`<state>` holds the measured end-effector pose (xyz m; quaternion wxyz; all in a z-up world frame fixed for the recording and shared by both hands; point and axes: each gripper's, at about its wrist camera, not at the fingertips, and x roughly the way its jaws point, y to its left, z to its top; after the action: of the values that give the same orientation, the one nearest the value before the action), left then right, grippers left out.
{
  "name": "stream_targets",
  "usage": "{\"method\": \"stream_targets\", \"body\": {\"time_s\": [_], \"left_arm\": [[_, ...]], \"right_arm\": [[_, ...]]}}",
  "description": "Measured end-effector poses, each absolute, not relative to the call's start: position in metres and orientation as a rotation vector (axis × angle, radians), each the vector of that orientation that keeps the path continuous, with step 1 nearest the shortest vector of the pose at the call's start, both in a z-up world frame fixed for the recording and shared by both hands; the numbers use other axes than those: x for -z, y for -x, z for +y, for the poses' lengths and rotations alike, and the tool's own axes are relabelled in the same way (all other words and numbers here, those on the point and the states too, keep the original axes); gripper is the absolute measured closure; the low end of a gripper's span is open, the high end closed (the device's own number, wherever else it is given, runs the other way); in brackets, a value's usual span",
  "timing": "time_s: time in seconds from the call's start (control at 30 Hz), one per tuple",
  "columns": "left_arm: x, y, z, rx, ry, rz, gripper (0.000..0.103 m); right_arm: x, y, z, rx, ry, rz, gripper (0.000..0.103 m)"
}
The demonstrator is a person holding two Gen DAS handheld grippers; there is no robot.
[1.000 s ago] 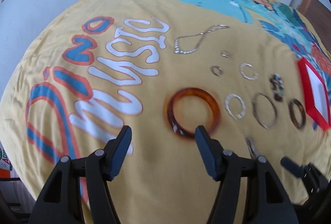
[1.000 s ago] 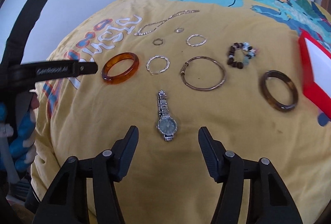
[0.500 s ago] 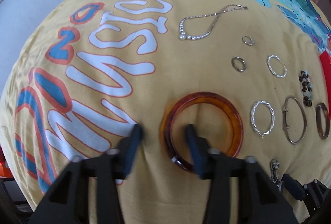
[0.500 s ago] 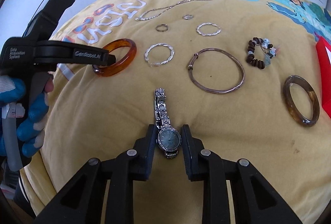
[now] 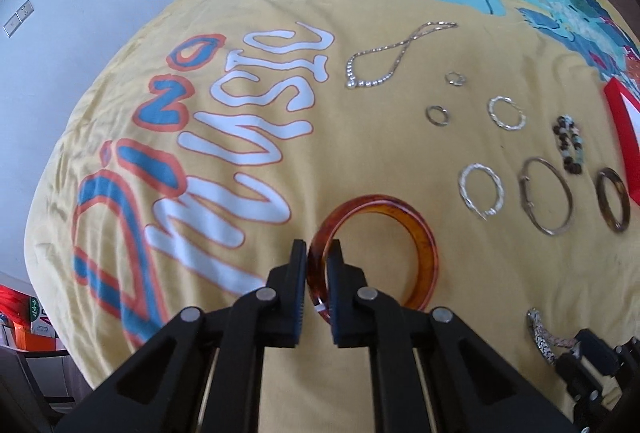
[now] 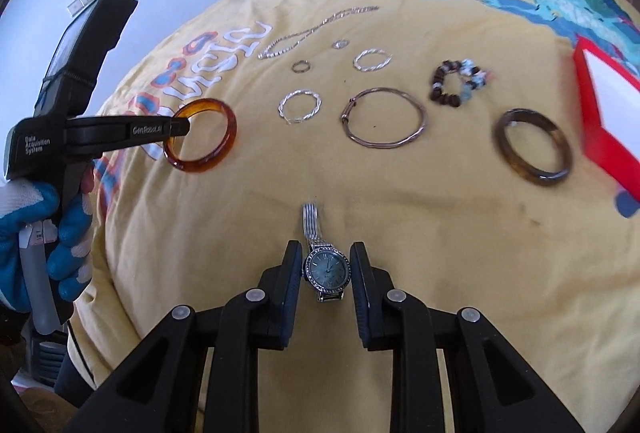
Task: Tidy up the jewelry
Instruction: 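Carry the amber bangle and watch into the red box and release both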
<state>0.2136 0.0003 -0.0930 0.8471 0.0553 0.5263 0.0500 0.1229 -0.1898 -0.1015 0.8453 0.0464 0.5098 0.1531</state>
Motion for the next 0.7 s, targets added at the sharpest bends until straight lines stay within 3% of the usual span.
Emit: {"method": "stream_targets", "body": {"time_s": [0.4, 0.7], "left_arm": [[0.055, -0.179, -0.023, -0.050, -0.132, 1.057, 0.094], [0.025, -0.174, -0.085, 0.066, -0.155, 1.018, 0.094]], "right_arm": [[0.057, -0.093, -0.216, -0.275, -0.105, 0.968, 0.079], [0.018, -0.093, -0.277, -0.176, -0.128, 0.876, 0.079]]}}
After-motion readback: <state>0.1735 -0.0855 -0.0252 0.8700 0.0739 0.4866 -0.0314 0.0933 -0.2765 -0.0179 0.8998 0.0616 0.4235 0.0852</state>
